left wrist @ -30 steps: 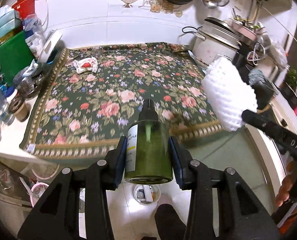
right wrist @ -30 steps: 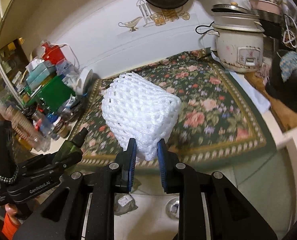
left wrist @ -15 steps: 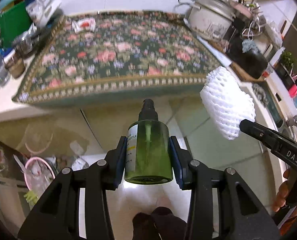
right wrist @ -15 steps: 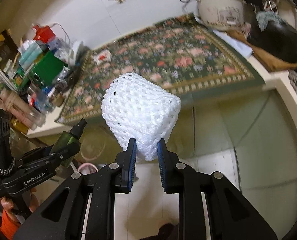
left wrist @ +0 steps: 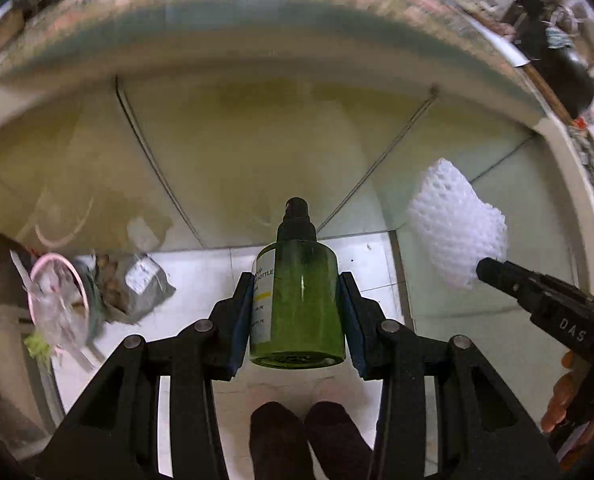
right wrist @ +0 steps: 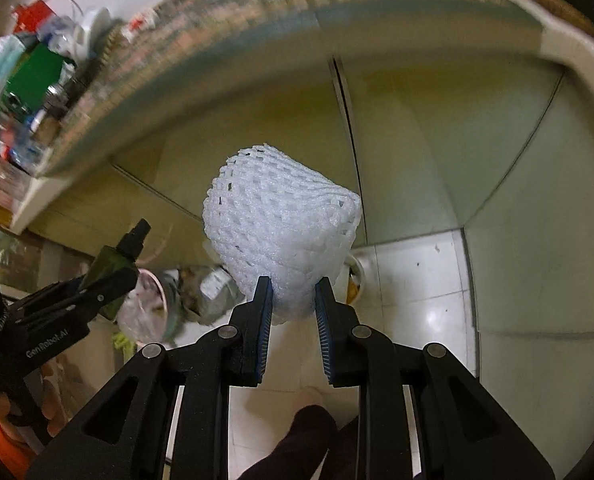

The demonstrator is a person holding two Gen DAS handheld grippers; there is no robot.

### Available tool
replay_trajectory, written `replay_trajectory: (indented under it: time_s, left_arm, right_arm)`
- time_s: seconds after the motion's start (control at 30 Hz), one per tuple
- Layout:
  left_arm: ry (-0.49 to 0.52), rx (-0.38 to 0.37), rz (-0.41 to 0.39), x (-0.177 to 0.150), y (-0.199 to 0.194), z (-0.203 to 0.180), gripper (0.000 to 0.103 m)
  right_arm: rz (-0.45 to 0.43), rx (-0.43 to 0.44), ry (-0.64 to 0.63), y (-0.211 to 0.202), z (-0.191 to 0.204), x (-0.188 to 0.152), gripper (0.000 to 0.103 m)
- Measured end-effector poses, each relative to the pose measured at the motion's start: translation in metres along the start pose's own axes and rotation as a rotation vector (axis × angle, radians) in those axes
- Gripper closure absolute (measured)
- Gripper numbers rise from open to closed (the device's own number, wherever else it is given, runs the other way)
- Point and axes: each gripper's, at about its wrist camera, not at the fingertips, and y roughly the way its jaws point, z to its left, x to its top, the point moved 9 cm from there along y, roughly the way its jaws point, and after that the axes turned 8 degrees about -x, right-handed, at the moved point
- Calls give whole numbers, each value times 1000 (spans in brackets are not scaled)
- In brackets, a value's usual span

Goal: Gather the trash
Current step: 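Carry the spray bottle and foam net down over the white bucket, then open both tools to drop the spray bottle and foam net into the bucket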

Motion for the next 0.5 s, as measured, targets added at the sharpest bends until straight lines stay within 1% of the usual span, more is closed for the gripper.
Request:
replay_trajectory:
  time_s: [0.03,0.17,0.2,0.3,0.37,0.5]
  left_arm:
    - [-18,0,4,-4,13,5,62]
    - [-82,6,21,-22,71,33,62]
    - [-92,8,23,-25,82,39,62]
    - [-134,15,32,-36,125,62,62]
    - [-159,16,32,-42,149,76,62]
    - [-199,14,39,-53,199,101,62]
  right_arm:
    - [10,0,-4,11,-2,-1,83]
    - [64,-2,-29,84,-16,-11,83]
    - [72,-5,-35,96,-19,-13,83]
    - [108,-11,-60,155,-24,-22,83]
    - [132,-9,-75,190,-23,-27,83]
    - [163,-34,-131,260,-20,-35,82]
